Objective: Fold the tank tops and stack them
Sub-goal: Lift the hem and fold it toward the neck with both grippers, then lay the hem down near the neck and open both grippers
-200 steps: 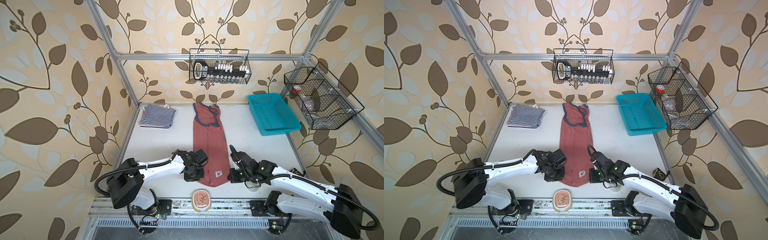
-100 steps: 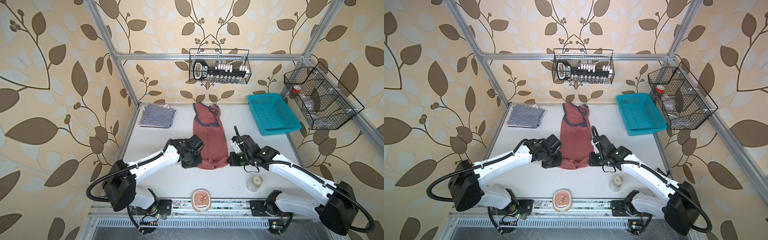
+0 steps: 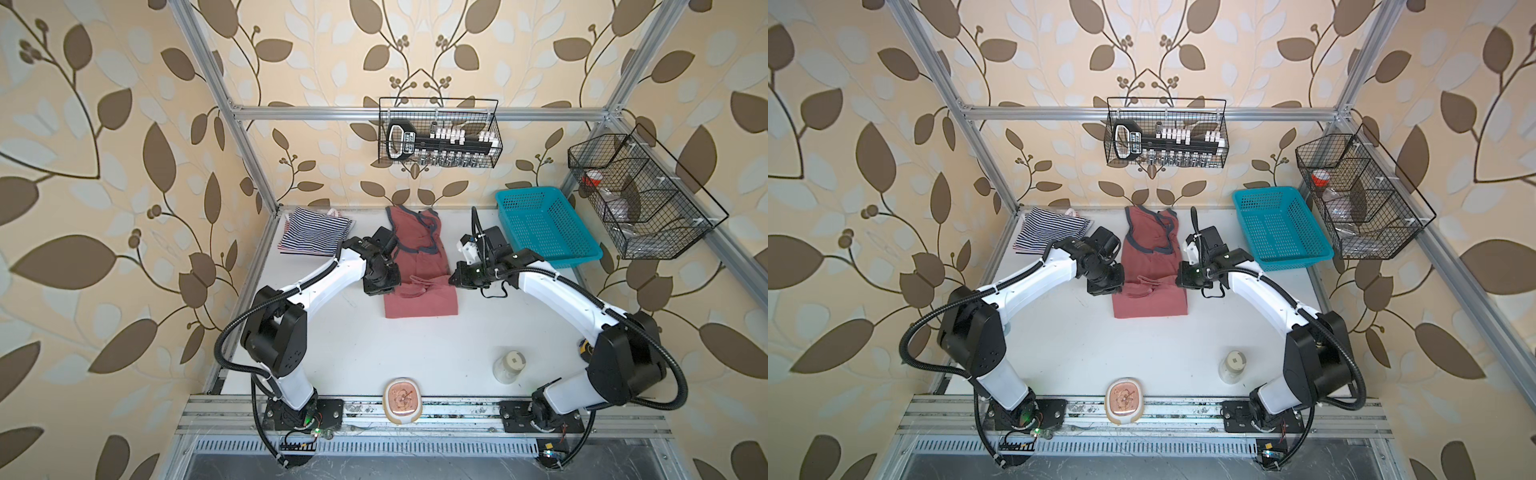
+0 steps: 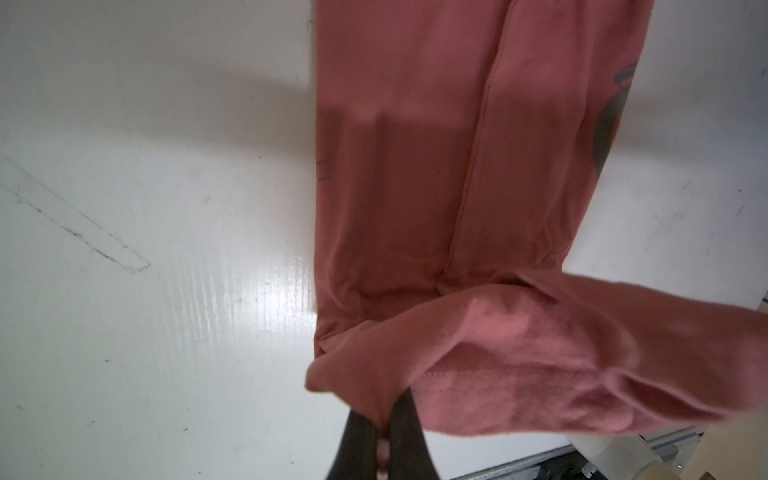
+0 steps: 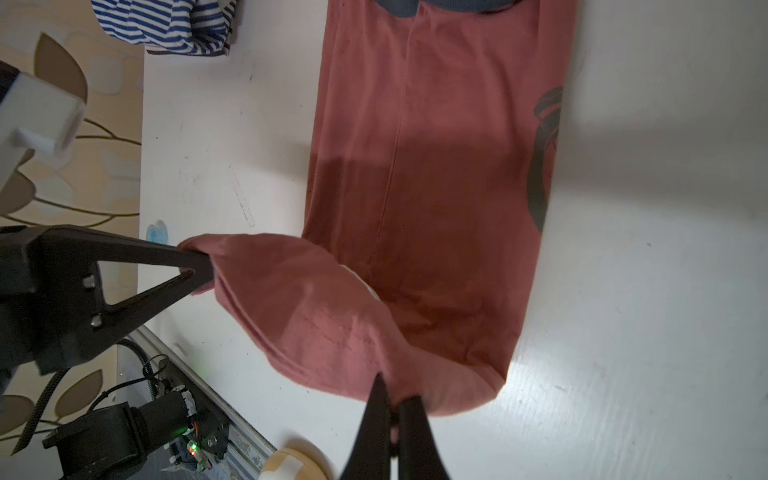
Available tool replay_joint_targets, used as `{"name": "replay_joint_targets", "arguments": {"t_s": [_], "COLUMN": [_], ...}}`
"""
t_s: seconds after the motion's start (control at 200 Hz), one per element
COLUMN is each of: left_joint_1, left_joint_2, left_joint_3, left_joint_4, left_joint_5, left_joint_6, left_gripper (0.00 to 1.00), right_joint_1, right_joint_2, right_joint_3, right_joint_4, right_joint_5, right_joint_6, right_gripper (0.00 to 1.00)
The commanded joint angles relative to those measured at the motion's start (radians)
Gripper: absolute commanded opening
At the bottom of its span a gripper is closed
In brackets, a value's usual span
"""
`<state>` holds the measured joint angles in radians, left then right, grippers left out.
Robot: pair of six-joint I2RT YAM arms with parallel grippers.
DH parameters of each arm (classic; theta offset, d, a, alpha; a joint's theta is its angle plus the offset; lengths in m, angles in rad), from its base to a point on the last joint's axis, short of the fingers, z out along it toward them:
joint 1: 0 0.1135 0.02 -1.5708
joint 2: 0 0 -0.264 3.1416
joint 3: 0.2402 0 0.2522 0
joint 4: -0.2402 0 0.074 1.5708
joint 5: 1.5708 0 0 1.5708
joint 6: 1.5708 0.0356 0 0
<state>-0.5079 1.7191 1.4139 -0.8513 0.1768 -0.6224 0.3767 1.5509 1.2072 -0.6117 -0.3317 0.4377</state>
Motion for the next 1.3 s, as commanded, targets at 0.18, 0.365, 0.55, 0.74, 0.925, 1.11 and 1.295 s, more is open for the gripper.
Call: {"name": "replay_joint_targets", "arguments": {"t_s": [0.18, 0.365, 0.55, 0.74, 0.925, 1.11, 1.295], "left_joint_1": [0.072, 0.112, 0.135, 0.161, 0.18, 0.201, 0.216], "left_joint_2": [0.189, 0.326, 0.432, 0.514, 0.572, 0.615, 0.6], "left_joint_3": [0.276, 0.427, 0.546, 0.616, 0.669, 0.715, 0.729], "left_joint_4": [-0.092, -0.14, -0.162, -0.167, -0.164, -0.158, -0.129], "left_joint_5": [0.052, 0.077, 0.105, 0.136, 0.156, 0.182, 0.215], "left_joint_6": [0.135, 0.168, 0.179, 0.174, 0.164, 0.143, 0.108], "left_gripper": [0.0, 0.0, 0.0, 0.0, 0.0, 0.07, 0.24], "right_joint_1": [-0.066, -0.094, -0.123, -0.145, -0.182, -0.199, -0.199], "right_joint_2": [0.201, 0.315, 0.427, 0.525, 0.579, 0.613, 0.59], "right_joint_3": [0.186, 0.274, 0.357, 0.418, 0.426, 0.463, 0.466], "right_joint_4": [-0.004, -0.005, -0.017, -0.015, 0.037, 0.059, 0.079], "right_joint_5": [-0.109, -0.129, -0.155, -0.168, -0.184, -0.194, -0.208], "right_joint_6": [-0.074, -0.071, -0.067, -0.047, 0.006, 0.033, 0.042], "right_gripper": [0.0, 0.0, 0.0, 0.0, 0.0, 0.0, 0.25]}}
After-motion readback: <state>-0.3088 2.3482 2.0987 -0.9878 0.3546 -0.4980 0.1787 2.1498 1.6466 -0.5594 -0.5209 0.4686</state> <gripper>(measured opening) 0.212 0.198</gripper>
